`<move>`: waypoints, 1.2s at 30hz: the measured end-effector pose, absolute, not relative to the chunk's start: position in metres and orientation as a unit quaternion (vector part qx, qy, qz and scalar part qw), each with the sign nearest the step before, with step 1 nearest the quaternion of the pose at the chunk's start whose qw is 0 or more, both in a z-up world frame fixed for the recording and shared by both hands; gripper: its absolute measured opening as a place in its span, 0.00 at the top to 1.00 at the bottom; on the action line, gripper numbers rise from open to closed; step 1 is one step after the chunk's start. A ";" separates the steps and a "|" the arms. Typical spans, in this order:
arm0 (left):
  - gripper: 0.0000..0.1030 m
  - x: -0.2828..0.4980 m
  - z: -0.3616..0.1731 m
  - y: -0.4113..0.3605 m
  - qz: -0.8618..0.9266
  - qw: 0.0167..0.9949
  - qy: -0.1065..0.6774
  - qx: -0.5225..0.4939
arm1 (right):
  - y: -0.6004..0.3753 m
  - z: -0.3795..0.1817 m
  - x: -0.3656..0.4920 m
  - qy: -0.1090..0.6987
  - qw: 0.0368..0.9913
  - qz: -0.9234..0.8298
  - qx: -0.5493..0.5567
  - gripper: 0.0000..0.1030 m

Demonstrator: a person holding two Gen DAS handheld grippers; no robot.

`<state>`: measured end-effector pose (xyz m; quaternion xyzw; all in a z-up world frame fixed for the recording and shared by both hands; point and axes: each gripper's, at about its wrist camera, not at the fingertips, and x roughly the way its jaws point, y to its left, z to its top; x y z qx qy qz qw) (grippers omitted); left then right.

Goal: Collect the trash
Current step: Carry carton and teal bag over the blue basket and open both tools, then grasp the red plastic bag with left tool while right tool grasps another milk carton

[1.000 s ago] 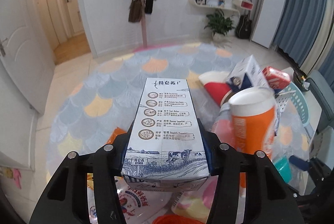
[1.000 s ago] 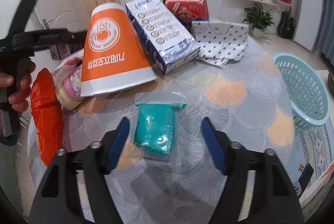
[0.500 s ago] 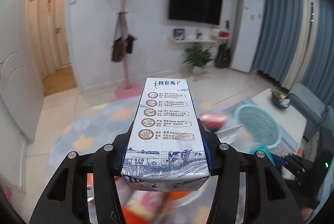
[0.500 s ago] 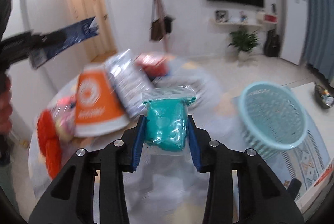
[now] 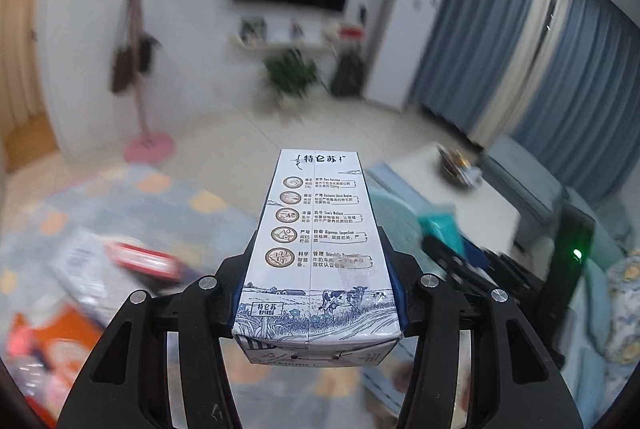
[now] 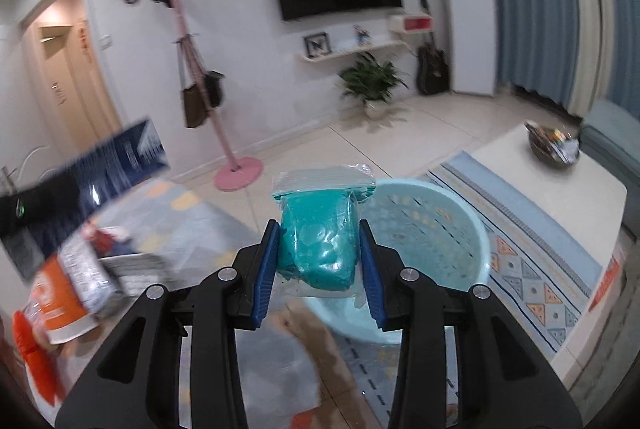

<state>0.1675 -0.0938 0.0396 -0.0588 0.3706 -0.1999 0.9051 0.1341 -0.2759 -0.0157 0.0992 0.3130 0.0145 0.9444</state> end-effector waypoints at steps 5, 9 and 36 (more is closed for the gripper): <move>0.51 0.204 -0.003 -0.129 -0.226 0.878 0.416 -0.067 | -0.305 -0.054 0.171 0.371 0.919 -0.002 0.130 0.66; 0.51 0.236 -0.038 -0.153 -0.225 0.865 0.445 -0.056 | -0.319 -0.088 0.193 0.426 0.891 -0.010 0.155 0.66; 0.30 0.183 0.006 -0.124 -0.219 0.903 0.365 -0.065 | -0.300 -0.032 0.146 0.379 0.914 0.034 0.139 0.45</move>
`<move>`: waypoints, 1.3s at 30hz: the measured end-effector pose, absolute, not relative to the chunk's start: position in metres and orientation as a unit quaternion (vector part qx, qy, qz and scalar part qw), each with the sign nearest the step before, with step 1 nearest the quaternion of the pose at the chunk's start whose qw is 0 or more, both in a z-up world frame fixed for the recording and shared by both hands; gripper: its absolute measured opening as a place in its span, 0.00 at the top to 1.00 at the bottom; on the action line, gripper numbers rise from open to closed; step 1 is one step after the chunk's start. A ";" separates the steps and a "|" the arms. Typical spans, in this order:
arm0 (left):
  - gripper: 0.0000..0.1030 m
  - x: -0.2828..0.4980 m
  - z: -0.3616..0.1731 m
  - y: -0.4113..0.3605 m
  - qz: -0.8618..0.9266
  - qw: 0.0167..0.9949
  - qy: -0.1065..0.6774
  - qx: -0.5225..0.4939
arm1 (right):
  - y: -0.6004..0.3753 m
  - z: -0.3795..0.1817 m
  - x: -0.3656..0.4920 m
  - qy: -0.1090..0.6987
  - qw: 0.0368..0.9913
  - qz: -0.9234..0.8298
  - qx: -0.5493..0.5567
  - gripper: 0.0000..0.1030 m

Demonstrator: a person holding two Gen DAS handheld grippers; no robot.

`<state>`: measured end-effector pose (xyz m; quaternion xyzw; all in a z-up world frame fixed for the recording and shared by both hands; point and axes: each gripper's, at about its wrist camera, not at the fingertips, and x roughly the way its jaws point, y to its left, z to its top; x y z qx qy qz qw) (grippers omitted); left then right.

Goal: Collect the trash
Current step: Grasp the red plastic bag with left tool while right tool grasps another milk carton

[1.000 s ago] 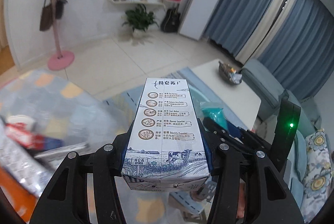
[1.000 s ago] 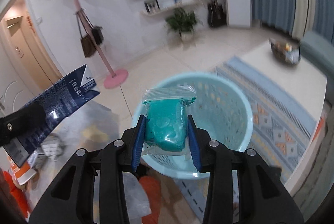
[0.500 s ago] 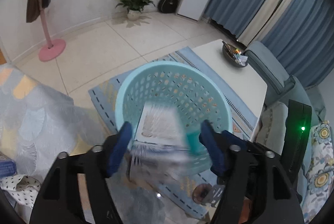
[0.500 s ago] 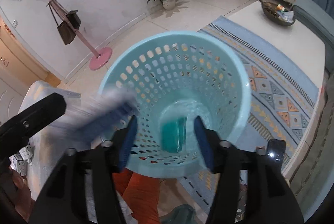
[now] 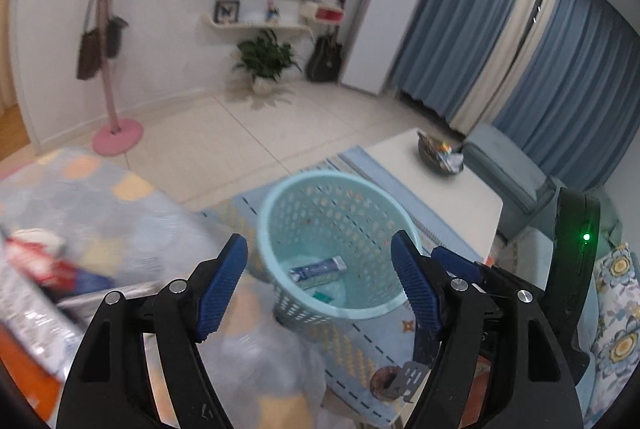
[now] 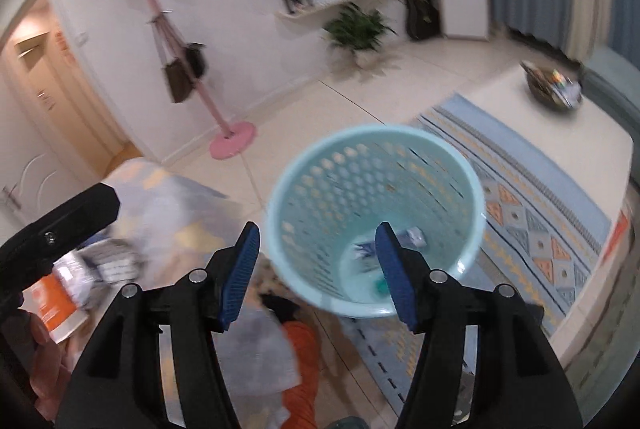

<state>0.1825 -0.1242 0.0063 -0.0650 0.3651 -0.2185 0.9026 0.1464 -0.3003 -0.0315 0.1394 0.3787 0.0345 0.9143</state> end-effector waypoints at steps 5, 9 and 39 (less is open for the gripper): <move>0.30 0.137 0.038 -0.081 -0.174 0.932 0.313 -0.058 | -0.255 0.002 0.128 0.335 0.931 0.094 0.111 0.45; 0.28 0.097 0.051 -0.035 -0.115 0.950 0.286 -0.054 | -0.219 0.019 0.116 0.301 0.941 0.136 0.079 0.45; 0.26 0.006 -0.060 0.165 0.045 0.908 0.387 -0.151 | -0.016 -0.030 0.148 0.380 0.873 0.302 -0.048 0.43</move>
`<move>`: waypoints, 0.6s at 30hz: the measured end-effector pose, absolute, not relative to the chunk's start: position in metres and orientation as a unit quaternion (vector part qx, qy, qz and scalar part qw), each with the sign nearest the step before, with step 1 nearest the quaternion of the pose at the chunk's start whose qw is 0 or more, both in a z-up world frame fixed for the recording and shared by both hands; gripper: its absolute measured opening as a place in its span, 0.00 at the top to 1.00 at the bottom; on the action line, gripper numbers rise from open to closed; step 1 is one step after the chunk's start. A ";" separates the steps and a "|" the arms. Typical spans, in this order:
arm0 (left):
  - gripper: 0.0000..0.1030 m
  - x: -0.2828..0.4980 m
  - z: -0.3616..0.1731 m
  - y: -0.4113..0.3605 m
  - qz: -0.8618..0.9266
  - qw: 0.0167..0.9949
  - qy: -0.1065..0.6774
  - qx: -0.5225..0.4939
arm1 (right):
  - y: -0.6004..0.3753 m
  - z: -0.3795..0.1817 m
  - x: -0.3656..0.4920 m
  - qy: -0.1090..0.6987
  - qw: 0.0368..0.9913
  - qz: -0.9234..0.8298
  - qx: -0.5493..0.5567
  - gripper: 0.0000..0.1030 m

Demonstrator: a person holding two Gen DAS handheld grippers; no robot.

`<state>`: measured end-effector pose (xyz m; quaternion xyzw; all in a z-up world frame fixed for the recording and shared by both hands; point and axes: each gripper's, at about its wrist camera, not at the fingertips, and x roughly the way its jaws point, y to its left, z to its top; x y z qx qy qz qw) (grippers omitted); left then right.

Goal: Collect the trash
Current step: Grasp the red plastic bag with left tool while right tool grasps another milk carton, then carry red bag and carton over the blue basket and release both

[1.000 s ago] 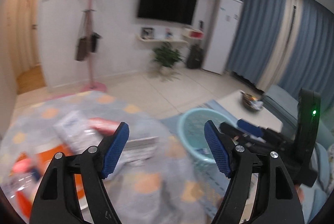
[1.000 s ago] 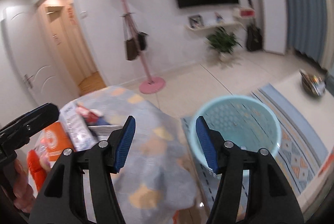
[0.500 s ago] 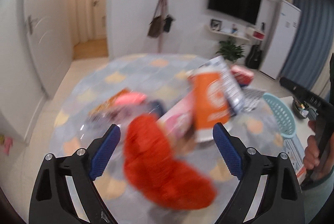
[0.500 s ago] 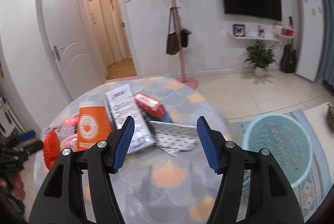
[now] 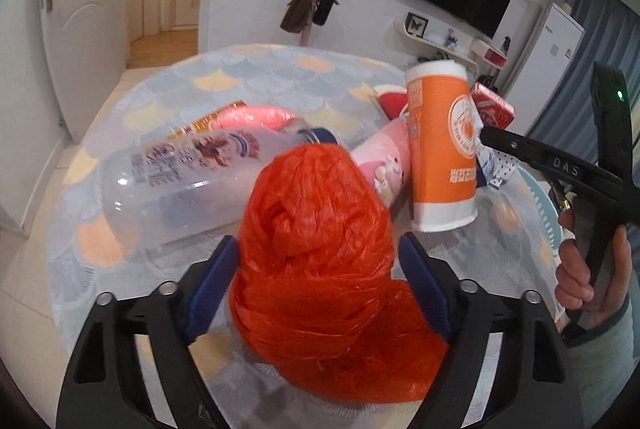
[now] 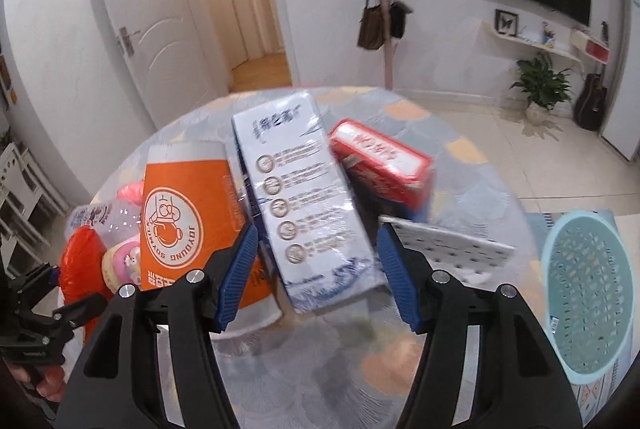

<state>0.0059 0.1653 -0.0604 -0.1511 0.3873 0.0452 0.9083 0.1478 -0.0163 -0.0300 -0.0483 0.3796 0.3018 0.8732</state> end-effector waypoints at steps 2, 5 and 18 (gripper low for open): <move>0.30 0.007 -0.064 0.167 0.044 0.908 0.388 -0.153 | -0.008 -0.034 0.151 0.382 0.873 0.298 -0.059 0.42; 0.44 0.008 -0.067 0.173 0.041 0.906 0.391 -0.159 | 0.000 -0.038 0.154 0.385 0.870 0.301 -0.063 0.38; 0.62 -0.003 -0.058 0.177 0.013 0.911 0.374 -0.175 | 0.013 -0.041 0.139 0.388 0.862 0.320 -0.072 0.43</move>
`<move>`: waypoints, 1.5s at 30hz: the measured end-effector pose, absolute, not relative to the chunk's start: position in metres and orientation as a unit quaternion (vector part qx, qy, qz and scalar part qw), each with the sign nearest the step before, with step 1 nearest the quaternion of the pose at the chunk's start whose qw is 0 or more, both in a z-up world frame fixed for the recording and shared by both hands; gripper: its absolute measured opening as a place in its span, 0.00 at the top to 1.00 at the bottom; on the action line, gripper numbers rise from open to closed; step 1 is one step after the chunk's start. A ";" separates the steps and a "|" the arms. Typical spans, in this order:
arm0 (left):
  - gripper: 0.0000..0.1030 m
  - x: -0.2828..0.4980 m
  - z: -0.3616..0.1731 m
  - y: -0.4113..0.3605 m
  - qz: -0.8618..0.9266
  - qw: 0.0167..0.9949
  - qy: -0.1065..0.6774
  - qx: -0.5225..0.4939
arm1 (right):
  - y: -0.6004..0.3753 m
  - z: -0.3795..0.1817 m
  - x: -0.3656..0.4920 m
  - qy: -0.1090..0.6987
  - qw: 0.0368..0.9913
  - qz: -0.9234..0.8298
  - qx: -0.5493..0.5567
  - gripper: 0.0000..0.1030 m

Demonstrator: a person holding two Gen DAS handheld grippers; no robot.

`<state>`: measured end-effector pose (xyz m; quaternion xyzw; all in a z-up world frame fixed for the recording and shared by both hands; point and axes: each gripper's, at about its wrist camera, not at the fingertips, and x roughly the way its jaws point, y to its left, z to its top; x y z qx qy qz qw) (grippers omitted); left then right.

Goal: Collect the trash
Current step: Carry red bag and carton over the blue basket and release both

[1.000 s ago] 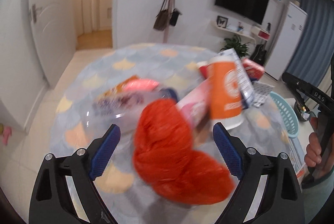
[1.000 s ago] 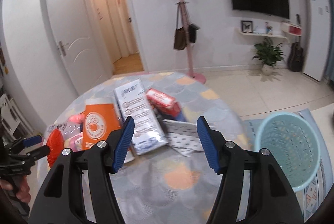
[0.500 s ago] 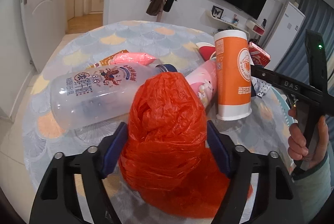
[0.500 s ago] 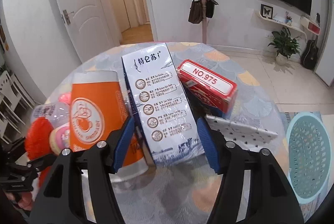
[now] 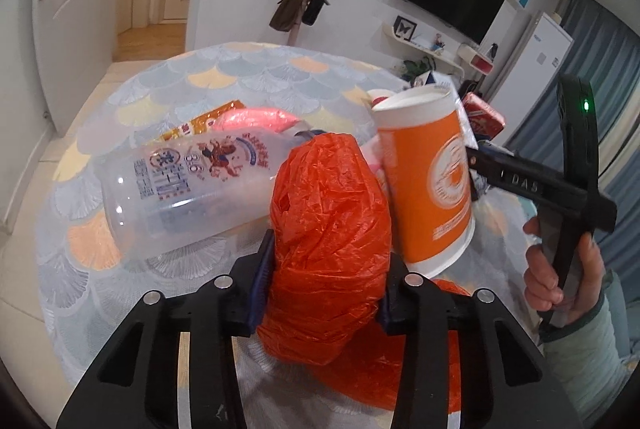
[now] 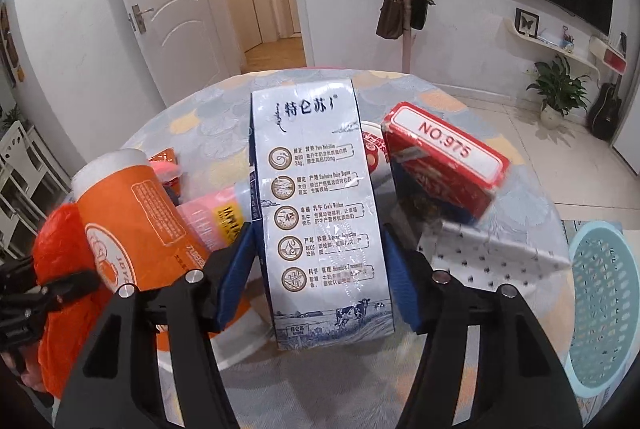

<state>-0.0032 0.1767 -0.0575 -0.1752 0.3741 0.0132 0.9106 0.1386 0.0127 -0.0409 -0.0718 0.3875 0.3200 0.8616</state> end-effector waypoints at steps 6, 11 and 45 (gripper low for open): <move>0.65 -0.013 -0.035 0.168 -0.007 0.927 0.339 -0.162 | -0.010 -0.027 0.118 0.363 0.875 0.316 -0.048 0.45; 0.65 -0.018 -0.012 0.153 -0.023 0.940 0.310 -0.143 | -0.027 -0.009 0.104 0.341 0.887 0.311 -0.037 0.46; 0.65 0.154 0.028 -0.092 -0.248 0.919 0.306 -0.023 | -0.287 0.018 0.123 0.289 0.953 0.005 0.091 0.46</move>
